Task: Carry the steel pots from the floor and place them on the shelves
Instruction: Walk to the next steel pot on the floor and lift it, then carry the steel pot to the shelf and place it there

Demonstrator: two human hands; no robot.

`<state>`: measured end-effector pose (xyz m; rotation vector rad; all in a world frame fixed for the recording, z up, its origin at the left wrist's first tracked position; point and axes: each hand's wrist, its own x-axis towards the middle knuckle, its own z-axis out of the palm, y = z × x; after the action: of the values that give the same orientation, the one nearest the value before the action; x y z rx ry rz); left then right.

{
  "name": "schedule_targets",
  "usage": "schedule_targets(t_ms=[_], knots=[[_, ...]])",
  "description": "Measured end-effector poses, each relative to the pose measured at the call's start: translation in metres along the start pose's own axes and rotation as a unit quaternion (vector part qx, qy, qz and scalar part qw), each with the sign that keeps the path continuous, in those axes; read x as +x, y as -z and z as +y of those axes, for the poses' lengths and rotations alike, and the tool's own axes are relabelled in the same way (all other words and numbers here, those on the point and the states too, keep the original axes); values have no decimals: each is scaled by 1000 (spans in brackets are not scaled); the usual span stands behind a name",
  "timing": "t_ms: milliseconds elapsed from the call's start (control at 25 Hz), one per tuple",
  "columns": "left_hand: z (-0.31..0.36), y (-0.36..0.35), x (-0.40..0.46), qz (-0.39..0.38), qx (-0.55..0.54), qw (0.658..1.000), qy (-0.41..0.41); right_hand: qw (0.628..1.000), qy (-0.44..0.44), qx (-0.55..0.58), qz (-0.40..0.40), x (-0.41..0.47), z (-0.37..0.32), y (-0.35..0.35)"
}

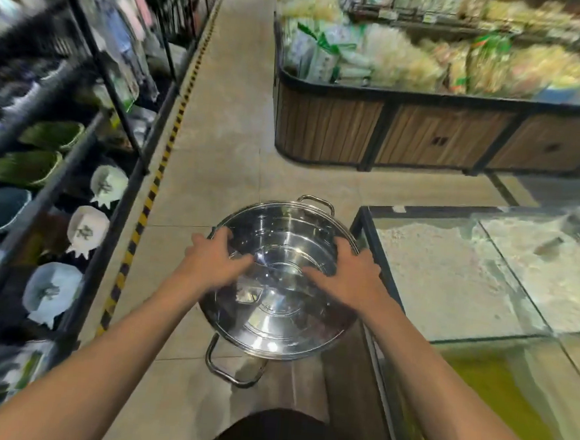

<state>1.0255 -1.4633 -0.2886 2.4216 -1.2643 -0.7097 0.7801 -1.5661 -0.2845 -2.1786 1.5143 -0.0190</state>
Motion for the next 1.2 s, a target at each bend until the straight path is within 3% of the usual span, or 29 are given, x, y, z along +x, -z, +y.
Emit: schedule_targets(t_ms=[360,800,920,1000,1200], knots=[[-19,-9,-16,-5,-5,1000,30,1000,-5,-4,-28,0,-3,-16],[-97,10,-58,33,-38,988,147,993,95,11,-75,2,-74,-50],[-116,15,-81,70,-63,973,211,979,187,-25,-82,1,-100,-60],[-125,18,-100,89,-73,963,244,975,197,-20,-103,3,-116,-72],[-136,13,-173,152,-129,910,364,933,293,-59,-200,1,-162,-98]])
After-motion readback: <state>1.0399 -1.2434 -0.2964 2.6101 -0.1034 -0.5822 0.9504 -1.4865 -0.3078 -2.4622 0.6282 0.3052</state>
